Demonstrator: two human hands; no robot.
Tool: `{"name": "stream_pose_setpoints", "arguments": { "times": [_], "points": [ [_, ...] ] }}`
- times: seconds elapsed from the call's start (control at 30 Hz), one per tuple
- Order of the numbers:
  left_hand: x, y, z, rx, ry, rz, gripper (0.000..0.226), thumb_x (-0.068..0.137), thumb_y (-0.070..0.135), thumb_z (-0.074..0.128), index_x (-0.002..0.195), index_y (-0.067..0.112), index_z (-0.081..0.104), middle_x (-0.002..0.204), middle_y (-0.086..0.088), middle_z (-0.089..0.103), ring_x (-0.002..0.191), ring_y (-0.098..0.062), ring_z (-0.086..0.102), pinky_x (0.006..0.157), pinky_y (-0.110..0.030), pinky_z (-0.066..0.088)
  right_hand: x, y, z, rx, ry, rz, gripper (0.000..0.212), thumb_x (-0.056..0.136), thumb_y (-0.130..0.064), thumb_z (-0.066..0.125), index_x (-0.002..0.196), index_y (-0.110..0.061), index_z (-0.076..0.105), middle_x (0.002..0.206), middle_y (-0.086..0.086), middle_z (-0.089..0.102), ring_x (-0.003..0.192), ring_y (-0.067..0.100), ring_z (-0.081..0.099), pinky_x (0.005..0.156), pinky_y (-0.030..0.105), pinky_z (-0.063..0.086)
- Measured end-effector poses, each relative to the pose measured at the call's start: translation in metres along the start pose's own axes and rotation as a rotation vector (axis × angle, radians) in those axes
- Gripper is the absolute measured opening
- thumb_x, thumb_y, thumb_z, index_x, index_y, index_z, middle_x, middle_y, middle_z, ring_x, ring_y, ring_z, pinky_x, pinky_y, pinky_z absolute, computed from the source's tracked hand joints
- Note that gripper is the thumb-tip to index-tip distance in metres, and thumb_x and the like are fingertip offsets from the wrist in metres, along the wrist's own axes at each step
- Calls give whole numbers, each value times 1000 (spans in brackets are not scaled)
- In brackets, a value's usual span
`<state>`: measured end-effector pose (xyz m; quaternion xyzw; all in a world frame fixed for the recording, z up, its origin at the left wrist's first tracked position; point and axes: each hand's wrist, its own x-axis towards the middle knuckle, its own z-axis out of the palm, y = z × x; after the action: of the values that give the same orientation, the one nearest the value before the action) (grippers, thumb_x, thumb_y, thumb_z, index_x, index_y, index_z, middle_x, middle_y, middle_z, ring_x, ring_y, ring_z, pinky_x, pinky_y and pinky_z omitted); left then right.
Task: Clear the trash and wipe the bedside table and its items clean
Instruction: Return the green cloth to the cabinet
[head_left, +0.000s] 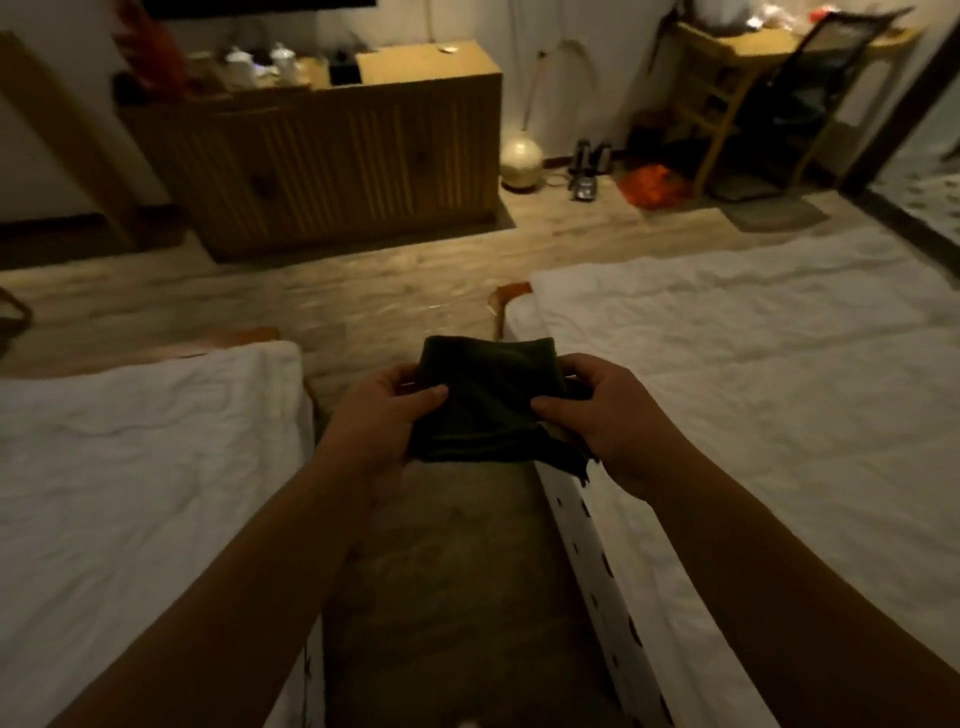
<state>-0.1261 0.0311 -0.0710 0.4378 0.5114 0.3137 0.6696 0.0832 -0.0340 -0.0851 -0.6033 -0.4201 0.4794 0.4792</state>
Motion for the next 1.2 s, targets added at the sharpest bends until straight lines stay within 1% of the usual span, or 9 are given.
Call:
{"name": "stream_pose_setpoints", "arguments": {
  "times": [0.07, 0.13, 0.3, 0.53, 0.7, 0.87, 1.0, 1.13, 1.2],
  "points": [
    [24, 13, -21, 37, 51, 53, 31, 89, 9, 63, 120, 11, 61, 113, -13, 68, 97, -27, 69, 84, -44, 57, 35, -12, 16, -21, -26, -10, 32, 81, -6, 73, 102, -30, 66, 90, -5, 75, 81, 13, 72, 64, 25, 57],
    [54, 24, -39, 53, 96, 78, 33, 88, 12, 65, 121, 14, 61, 114, -12, 68, 103, -29, 66, 92, -51, 52, 74, -20, 28, -42, -42, -20, 32, 81, -7, 73, 105, -28, 66, 90, -3, 74, 80, 13, 72, 63, 25, 56],
    [137, 59, -67, 40, 137, 113, 34, 86, 16, 67, 120, 20, 62, 112, -8, 70, 101, -29, 68, 90, -53, 53, 173, -32, 43, -23, -89, -38, 36, 82, -6, 71, 116, -19, 63, 96, 0, 72, 82, 12, 71, 64, 22, 55],
    [271, 137, -77, -21, 195, 184, 27, 88, 13, 65, 113, 22, 63, 107, -6, 71, 94, -23, 71, 77, -45, 59, 339, -84, 40, -21, -149, -108, 33, 82, -2, 70, 101, -28, 64, 101, 4, 69, 89, 17, 69, 64, 21, 55],
    [367, 194, -80, -8, 236, 215, 23, 91, 12, 62, 110, 25, 62, 104, -4, 71, 89, -21, 71, 70, -41, 59, 455, -117, 40, -89, -124, -110, 35, 82, -3, 71, 112, -18, 63, 106, 8, 67, 94, 22, 68, 69, 30, 59],
    [477, 230, -97, 15, 263, 207, 22, 91, 13, 62, 109, 26, 62, 103, -5, 70, 90, -24, 70, 65, -40, 58, 565, -126, 47, -226, -61, -164, 34, 82, -8, 72, 111, -24, 62, 104, -2, 67, 90, 15, 67, 70, 33, 60],
    [584, 268, -119, 32, 241, 201, 26, 91, 13, 63, 115, 21, 61, 104, -7, 69, 89, -25, 70, 66, -43, 60, 669, -134, 59, -243, -10, -177, 39, 82, -9, 72, 116, -24, 61, 107, -3, 65, 86, 11, 66, 63, 24, 57],
    [691, 326, -148, 82, 186, 204, 19, 90, 14, 63, 108, 22, 62, 106, -6, 68, 92, -25, 68, 70, -45, 60, 781, -159, 76, -290, 65, -213, 42, 81, -11, 73, 119, -25, 60, 108, -5, 64, 97, 11, 62, 81, 37, 58],
    [740, 359, -161, 91, 158, 210, 15, 90, 14, 62, 103, 23, 63, 106, -6, 68, 92, -24, 68, 69, -42, 59, 835, -174, 83, -263, 82, -218, 47, 80, -11, 74, 122, -25, 57, 112, -4, 63, 103, 14, 60, 85, 41, 56]
  ]
}}
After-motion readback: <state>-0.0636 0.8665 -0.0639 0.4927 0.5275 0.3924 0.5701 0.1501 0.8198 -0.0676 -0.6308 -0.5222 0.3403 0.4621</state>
